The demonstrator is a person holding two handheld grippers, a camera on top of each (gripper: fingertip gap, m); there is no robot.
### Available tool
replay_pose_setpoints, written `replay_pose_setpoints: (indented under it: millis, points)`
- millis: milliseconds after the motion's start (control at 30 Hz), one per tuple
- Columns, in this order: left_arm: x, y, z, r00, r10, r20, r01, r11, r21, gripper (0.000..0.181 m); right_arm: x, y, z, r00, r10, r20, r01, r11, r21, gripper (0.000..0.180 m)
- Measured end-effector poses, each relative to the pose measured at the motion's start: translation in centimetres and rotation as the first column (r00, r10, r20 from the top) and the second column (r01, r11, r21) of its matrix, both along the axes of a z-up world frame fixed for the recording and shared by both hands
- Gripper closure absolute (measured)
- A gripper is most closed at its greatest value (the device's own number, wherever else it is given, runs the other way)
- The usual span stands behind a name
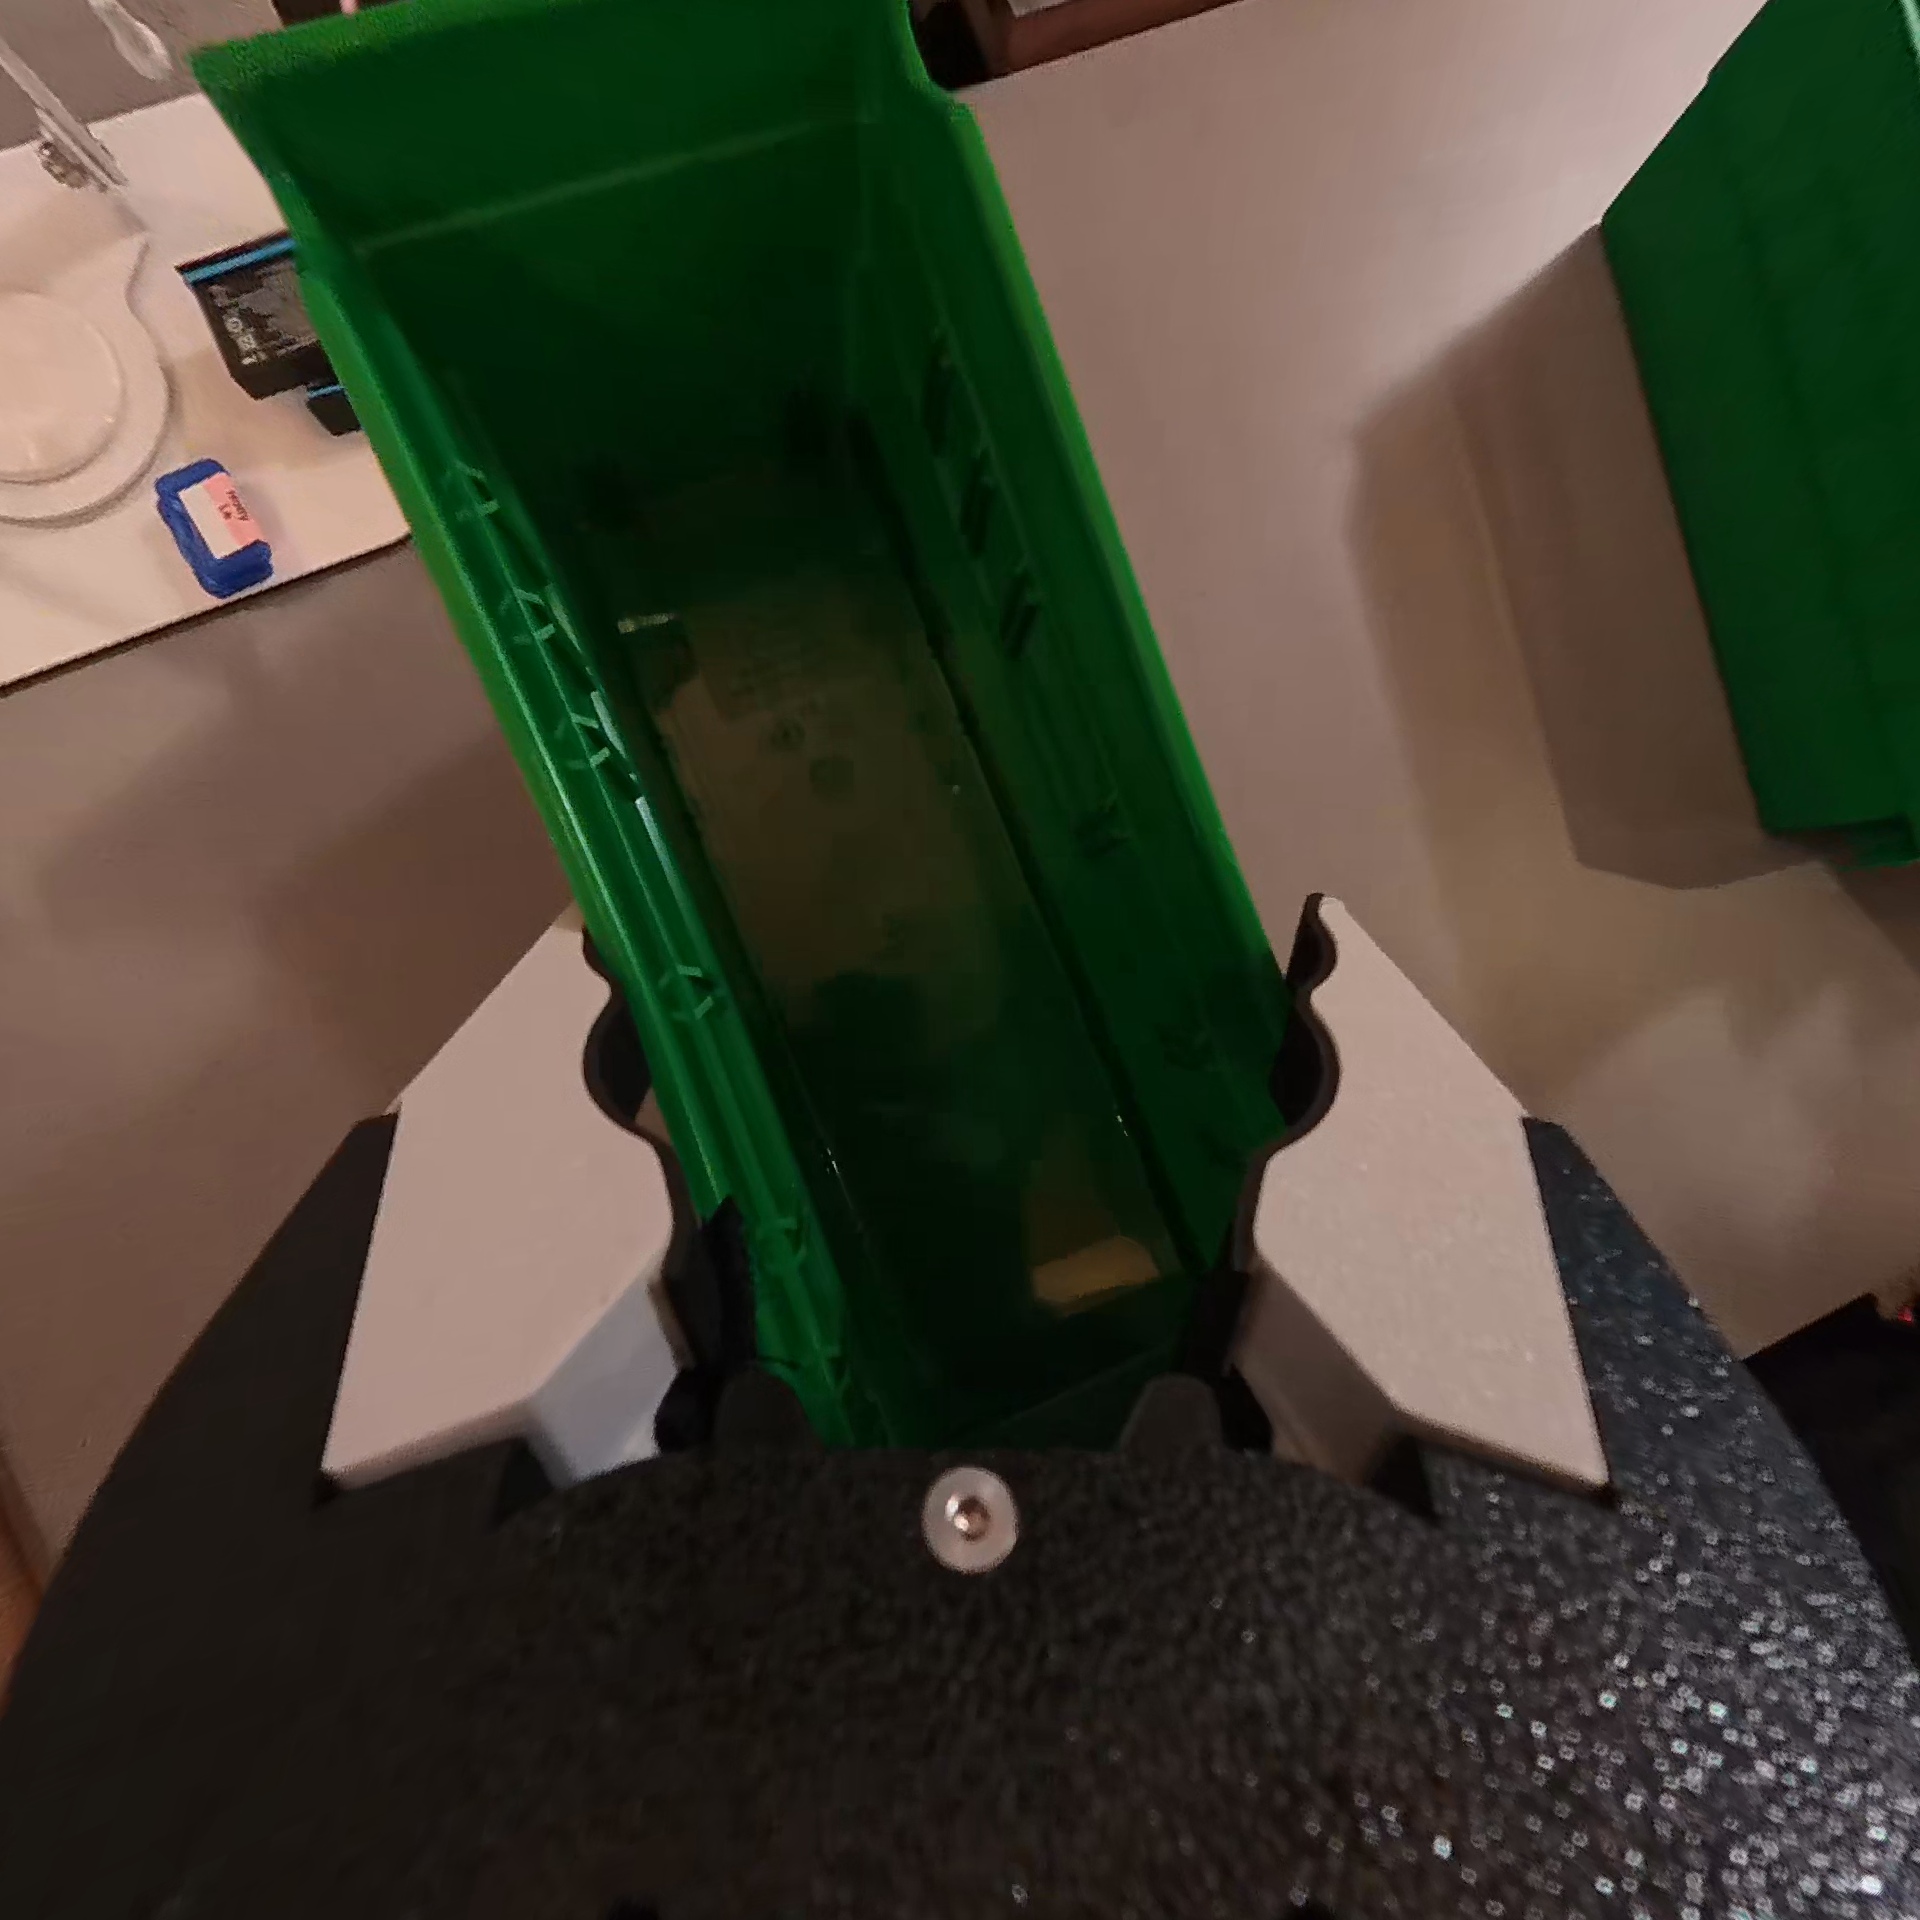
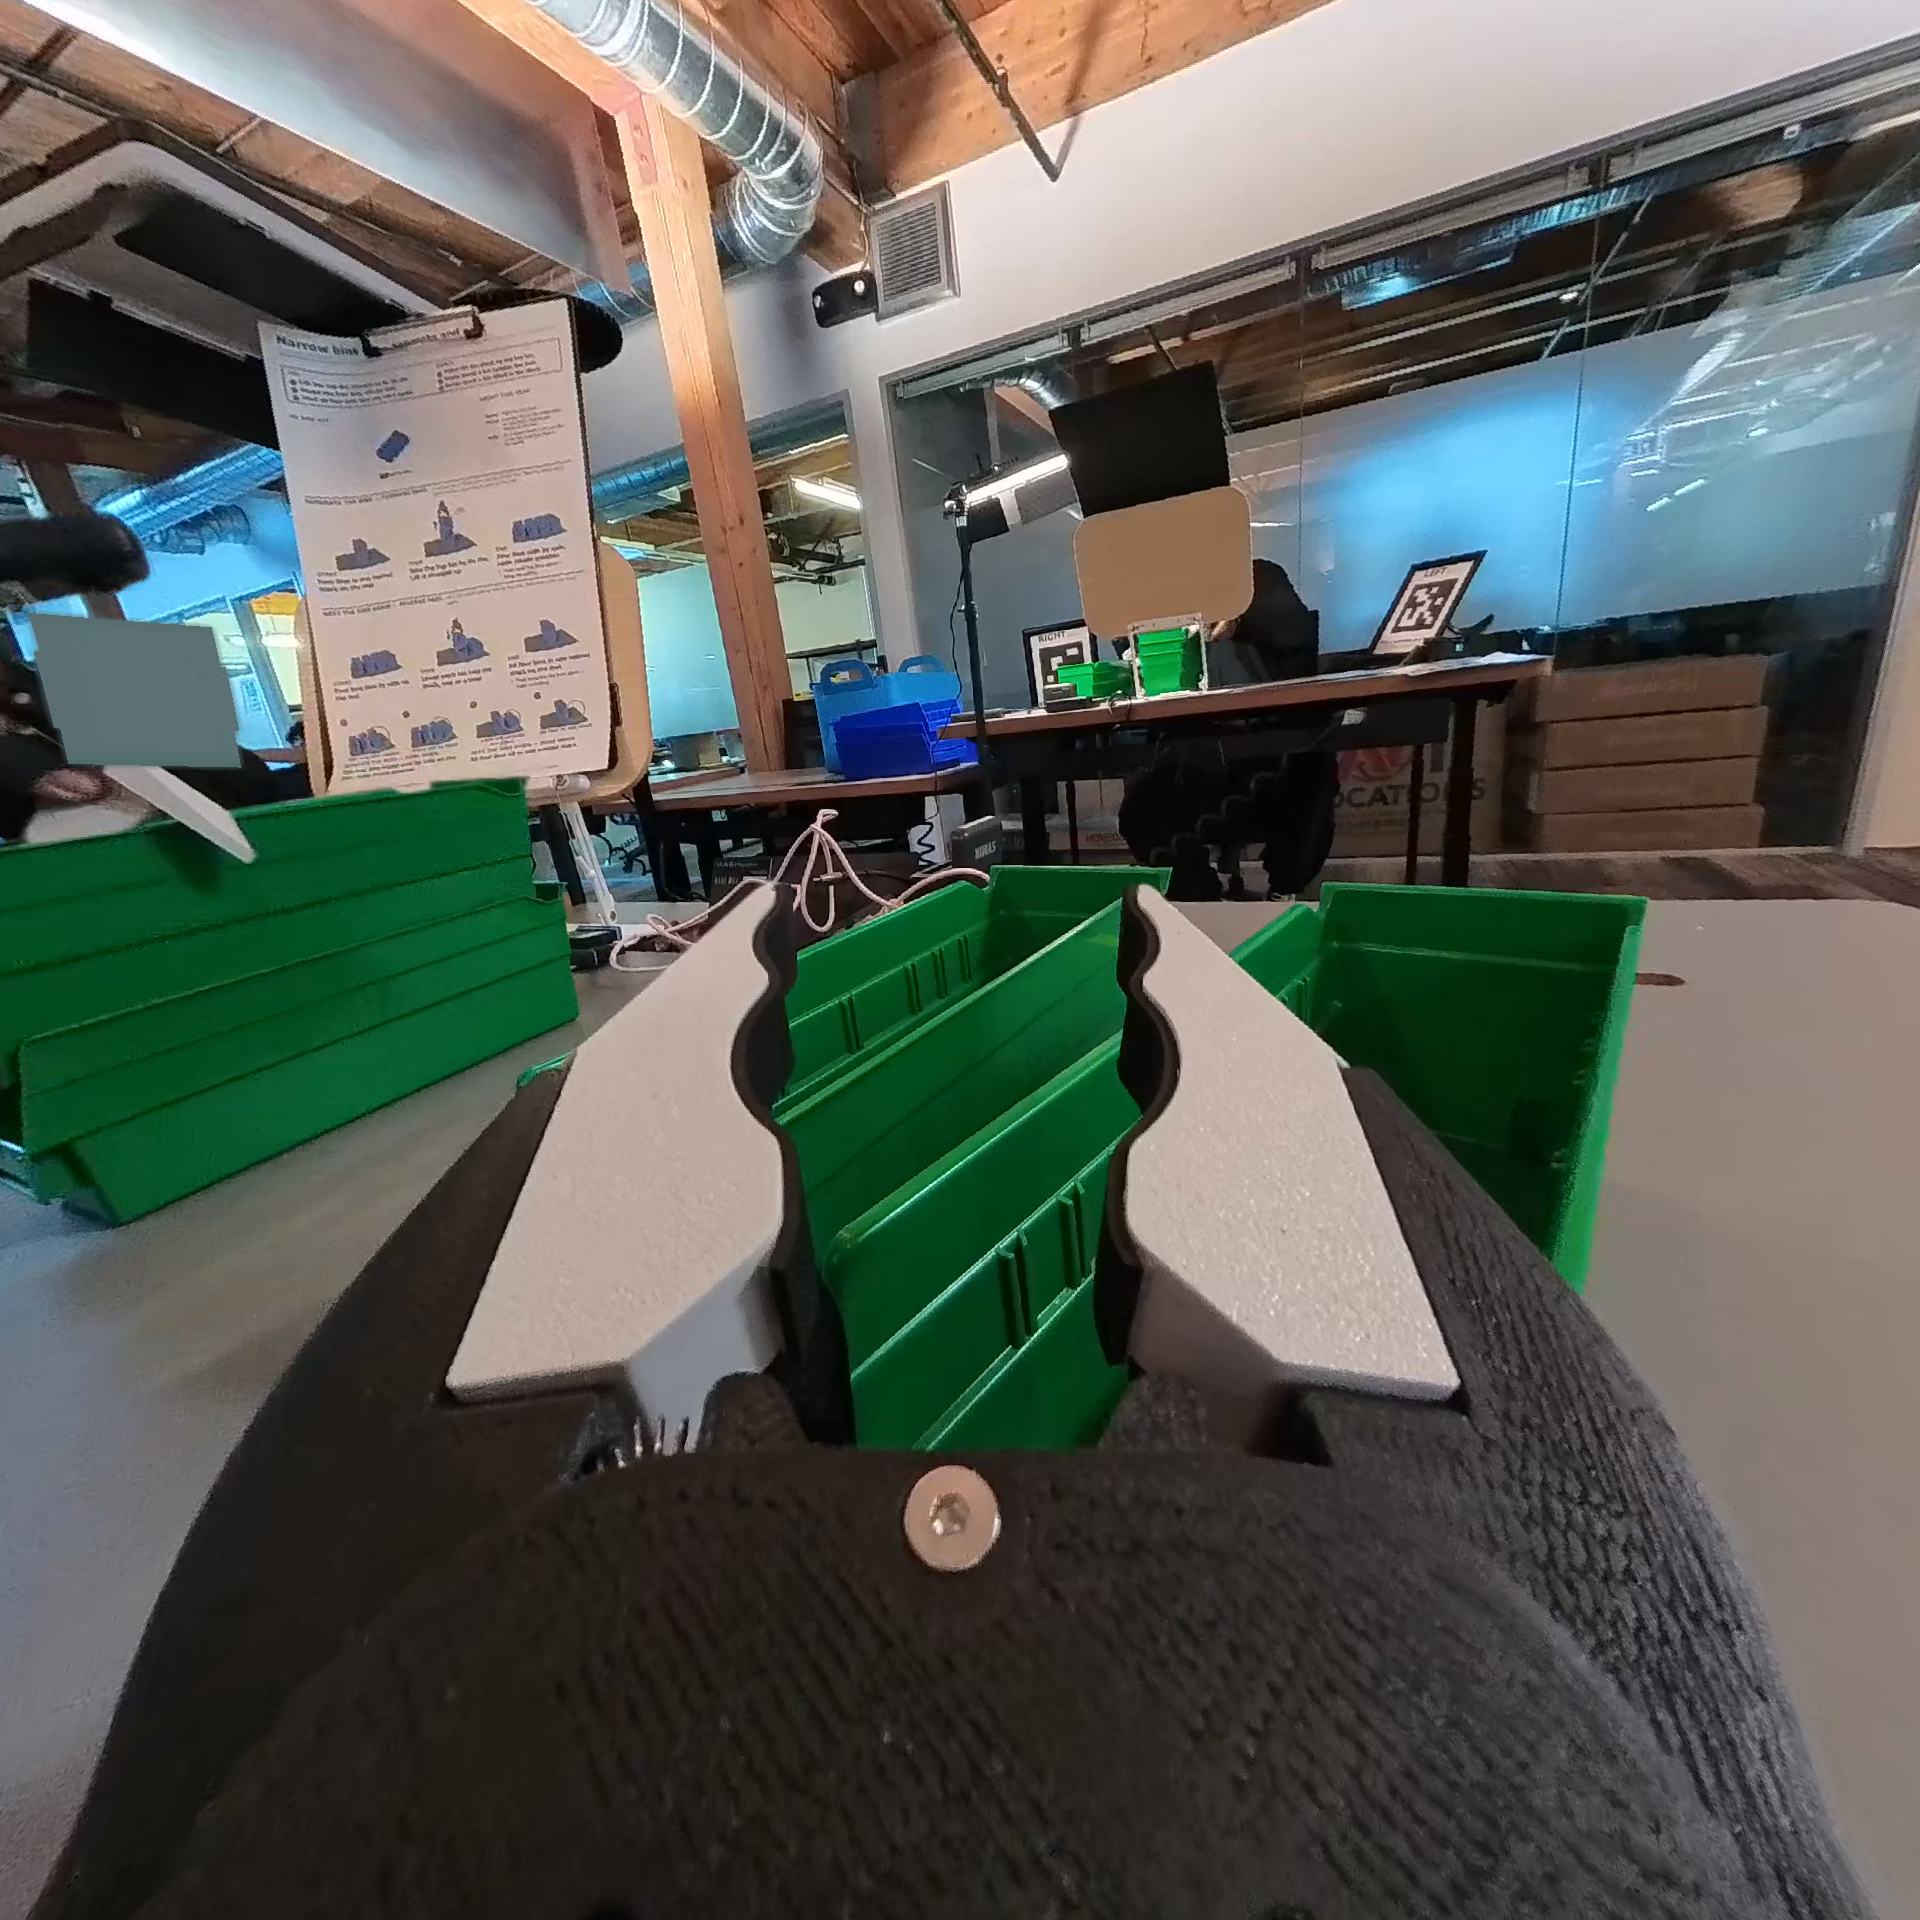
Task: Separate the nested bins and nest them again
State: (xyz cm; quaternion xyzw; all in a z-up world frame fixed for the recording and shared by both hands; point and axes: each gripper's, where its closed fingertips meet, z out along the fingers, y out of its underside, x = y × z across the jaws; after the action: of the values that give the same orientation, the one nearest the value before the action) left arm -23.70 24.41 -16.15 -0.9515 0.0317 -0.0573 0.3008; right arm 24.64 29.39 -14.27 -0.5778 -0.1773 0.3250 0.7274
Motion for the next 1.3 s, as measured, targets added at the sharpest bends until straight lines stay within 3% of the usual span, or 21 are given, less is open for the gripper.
replay_pose_setpoints:
  millis: [700, 1300]
  points:
    - [-0.9, 0.4, -3.4, 1.0, -0.012, -0.009, 0.011, 0.999, -0.045, 0.055, -0.2, 0.1, -0.4, 1.0, 0.002, 0.011, -0.002, 1.0, -0.019, 0.118]
    - [-1.0, 1.0, -3.9, 1.0, -0.001, -0.026, -0.001, 0.999, -0.053, 0.054, -0.2, 0.2, -0.5, 1.0, 0.003, 0.013, -0.003, 1.0, -0.026, 0.118]
